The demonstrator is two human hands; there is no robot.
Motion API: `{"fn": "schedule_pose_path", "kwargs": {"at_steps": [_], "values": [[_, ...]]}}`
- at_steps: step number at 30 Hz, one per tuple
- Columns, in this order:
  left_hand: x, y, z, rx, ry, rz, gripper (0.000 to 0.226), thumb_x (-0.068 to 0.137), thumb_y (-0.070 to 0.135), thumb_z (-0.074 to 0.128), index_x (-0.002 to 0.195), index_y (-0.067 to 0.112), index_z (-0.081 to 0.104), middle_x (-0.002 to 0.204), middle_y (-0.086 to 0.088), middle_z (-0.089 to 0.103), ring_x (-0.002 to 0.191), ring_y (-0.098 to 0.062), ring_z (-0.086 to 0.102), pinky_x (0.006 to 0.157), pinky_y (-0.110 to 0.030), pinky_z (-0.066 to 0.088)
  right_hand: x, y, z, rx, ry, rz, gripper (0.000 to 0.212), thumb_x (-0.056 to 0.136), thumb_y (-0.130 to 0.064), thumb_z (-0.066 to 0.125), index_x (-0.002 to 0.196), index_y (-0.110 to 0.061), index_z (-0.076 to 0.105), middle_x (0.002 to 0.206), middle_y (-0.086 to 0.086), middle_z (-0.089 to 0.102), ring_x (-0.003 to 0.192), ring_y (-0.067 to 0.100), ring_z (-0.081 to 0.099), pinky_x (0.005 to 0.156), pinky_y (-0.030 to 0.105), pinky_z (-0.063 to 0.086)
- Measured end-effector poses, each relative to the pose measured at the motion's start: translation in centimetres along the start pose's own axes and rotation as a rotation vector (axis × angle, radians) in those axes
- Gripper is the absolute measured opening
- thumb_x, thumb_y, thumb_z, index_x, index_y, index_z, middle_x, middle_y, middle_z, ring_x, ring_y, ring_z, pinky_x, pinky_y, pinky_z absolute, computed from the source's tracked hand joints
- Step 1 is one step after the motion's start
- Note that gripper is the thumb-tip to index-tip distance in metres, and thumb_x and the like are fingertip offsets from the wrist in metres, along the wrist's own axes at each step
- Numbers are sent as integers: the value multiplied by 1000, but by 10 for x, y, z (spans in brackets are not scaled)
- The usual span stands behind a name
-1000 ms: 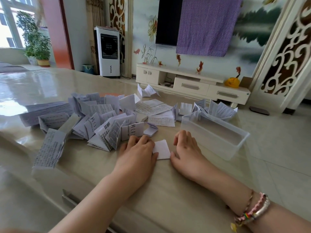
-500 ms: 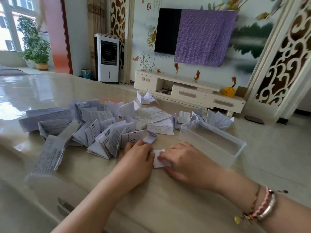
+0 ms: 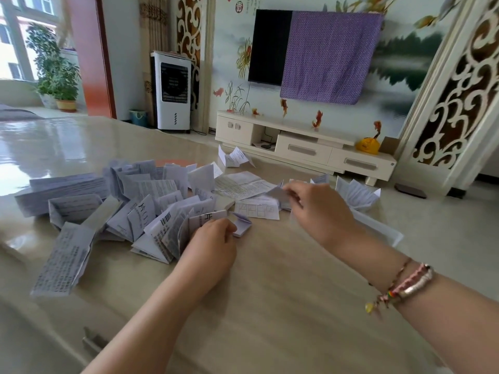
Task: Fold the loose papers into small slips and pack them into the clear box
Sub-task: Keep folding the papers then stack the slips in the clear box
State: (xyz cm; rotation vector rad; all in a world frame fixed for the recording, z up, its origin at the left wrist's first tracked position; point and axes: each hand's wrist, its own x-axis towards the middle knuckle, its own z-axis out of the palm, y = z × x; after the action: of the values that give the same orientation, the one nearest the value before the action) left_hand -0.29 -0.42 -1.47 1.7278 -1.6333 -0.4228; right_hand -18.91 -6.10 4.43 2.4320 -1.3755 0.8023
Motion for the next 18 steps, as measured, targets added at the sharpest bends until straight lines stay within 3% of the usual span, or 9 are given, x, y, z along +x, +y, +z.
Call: {"fn": "schedule_pose_path", "kwargs": {"at_steps": [3,6,9,12,15,18], "values": [[2,1,1,-21,65,-16,31,91,8,44,112,17,65,117,2,62,110,-15,54,86,-18,37,24,20,4,-101,-4,92,29,89,4,49,109,-8,66,86,13,70,76,31,65,67,39,54],[2,1,3,-50,85,-39,29,89,7,44,104,17,67,108,2,64,97,-17,57,81,-24,44,41,32,11,-225,-171,205,36,87,5,45,117,-7,60,95,14,66,82,30,60,66,34,46],[3,1,3,-76,93,-76,29,88,8,45,100,20,68,104,6,65,92,-16,58,80,-26,48,50,31,21,-294,-337,248,34,90,-8,47,124,-6,53,123,15,56,118,33,49,95,39,39],[5,0,0,-100,76,-110,30,88,9,44,100,22,68,103,8,66,93,-13,59,77,-24,47,58,16,36,-210,-300,125,37,94,-14,44,130,-8,52,142,10,47,139,26,31,113,37,23],[5,1,-3,-150,47,-137,31,88,6,43,97,22,68,97,6,67,80,-13,57,64,-23,42,67,-3,51,-105,-286,-6,38,94,-16,48,132,-12,52,139,9,51,134,24,38,109,35,28],[2,2,-7,-211,29,-153,32,84,2,42,90,21,67,93,2,69,83,-16,62,74,-27,50,78,-16,67,-98,-361,-81,40,93,-21,54,132,-15,52,132,9,55,124,26,47,100,35,38]]}}
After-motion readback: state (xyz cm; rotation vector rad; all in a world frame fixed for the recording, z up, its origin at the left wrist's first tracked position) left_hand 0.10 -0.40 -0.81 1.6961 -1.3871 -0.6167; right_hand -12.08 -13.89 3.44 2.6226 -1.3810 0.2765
